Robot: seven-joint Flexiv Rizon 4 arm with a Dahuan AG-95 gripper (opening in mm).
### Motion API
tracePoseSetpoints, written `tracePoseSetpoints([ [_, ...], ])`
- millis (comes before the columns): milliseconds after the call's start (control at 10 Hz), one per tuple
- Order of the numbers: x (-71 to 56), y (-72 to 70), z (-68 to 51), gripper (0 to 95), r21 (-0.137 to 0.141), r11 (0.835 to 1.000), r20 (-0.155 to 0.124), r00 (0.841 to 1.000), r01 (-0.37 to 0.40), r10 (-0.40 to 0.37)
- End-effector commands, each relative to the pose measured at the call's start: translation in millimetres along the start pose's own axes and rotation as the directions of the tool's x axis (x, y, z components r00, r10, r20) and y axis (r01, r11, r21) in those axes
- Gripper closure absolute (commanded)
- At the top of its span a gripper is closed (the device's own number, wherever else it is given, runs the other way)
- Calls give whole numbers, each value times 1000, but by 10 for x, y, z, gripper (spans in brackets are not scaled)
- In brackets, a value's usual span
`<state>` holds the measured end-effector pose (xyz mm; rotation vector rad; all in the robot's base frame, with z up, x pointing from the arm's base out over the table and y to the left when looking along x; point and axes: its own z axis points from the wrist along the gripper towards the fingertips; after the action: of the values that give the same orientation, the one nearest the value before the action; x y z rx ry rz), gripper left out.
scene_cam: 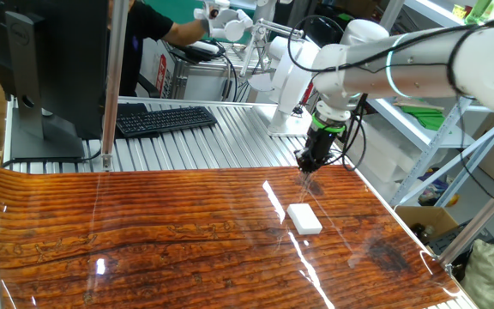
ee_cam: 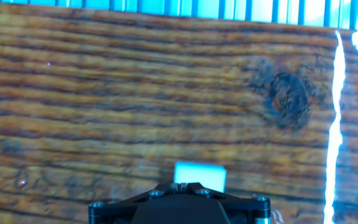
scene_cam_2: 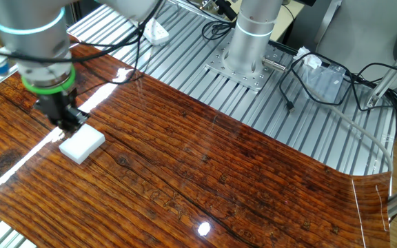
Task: Clean the tabletop with a sponge
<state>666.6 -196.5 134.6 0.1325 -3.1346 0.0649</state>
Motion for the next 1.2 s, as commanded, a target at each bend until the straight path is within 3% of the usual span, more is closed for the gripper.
tracePoseSetpoints([
  [100, -35, -37, 68, 950, 5, 1000, 8, 1000, 3, -3],
  [700, -180, -178, 459, 950, -9, 1000, 19, 1000, 0, 1],
  [1000, -164, -117, 550, 950, -12, 1000, 13, 1000, -21, 21],
  [1200, -219, -96, 595, 950, -10, 1000, 14, 1000, -20, 20],
])
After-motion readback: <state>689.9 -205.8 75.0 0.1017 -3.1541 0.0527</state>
